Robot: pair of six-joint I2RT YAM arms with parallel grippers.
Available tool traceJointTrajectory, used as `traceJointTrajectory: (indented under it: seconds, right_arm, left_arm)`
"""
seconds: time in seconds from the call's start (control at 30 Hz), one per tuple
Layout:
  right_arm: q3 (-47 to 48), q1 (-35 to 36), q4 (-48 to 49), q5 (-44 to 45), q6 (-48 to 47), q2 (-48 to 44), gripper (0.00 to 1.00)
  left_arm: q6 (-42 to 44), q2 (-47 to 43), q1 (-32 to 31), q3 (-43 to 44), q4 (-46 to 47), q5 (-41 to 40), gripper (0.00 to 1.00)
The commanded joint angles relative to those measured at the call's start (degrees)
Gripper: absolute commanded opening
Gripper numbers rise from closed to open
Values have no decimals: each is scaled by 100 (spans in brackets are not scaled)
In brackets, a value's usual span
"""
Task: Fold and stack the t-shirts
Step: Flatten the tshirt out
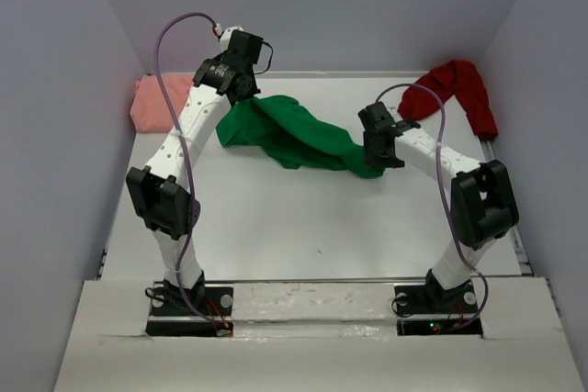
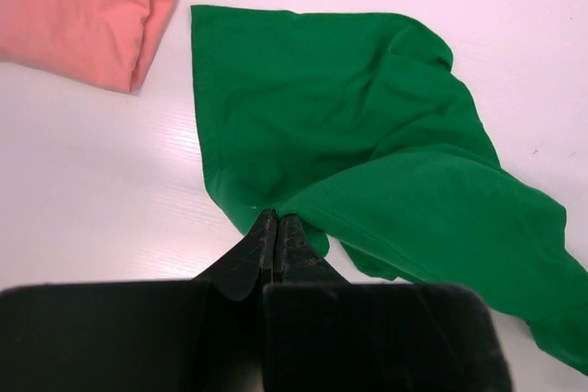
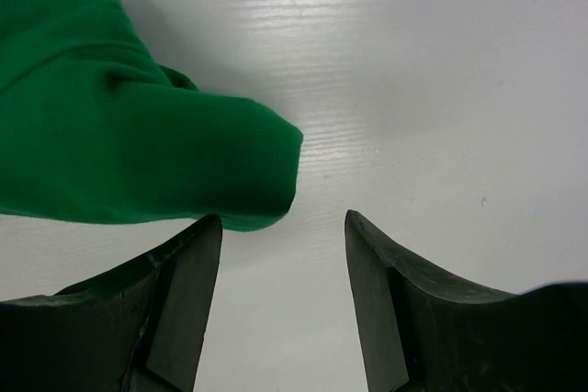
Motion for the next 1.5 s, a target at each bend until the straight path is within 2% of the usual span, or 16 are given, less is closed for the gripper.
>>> traceJointTrajectory:
  seconds: [0.0,0.23,0.33,0.37,0.4,0.5,0.6,0.77,0.8,0.9,1.0,1.07,1.2,1.33,1.37,1.47]
  right_arm:
    - [-250,38,166,184,283,-265,61]
    - [-224,38,245,-25,284,-256,60]
    - [-198,38,298,-149,302,-134,54]
    - [-189,38,307,-157,302,-98,49]
    - [-180,38,342,-192,310,-11,34]
    - [-22,38,386,-272,249,208,13]
    - [40,38,473,-263,205,315,0]
    - [224,38,448,-140,117,491,0]
    - [216,38,439,-88,126,482,18]
    - [137,38,430,70,170,307,51]
    - [163,38,430,220,56,245,62]
    - [233,38,412,247,-41,323,65]
    - [400,38,430,256,-94,578,66]
    - [479,38,640,133,-103,912,48]
    - [497,38,702,115,-129,1034,39]
    - [794,38,764,98,-234,1307,33]
  left_arm:
    - [186,-134,19,-78,103,-64,0]
    - [248,-20,10,-78,209,-11,0]
    - [283,-20,10,-104,235,-11,0]
    - [292,-20,10,-122,252,-11,0]
    - [292,-29,10,-140,261,-20,0]
    - [292,-37,10,-210,305,24,0]
    - [283,-46,10,-280,332,33,0]
    - [283,-55,10,-333,367,50,0]
    - [292,-55,2,-350,367,50,0]
    - [301,-11,2,-377,376,42,0]
    - [292,6,-7,-412,402,68,0]
    - [283,15,-16,-412,411,59,0]
    - [283,24,-60,-421,384,50,0]
    - [309,-2,-69,-421,376,6,0]
    - [301,-11,-77,-430,376,6,0]
    - [300,-11,-113,-491,411,24,0]
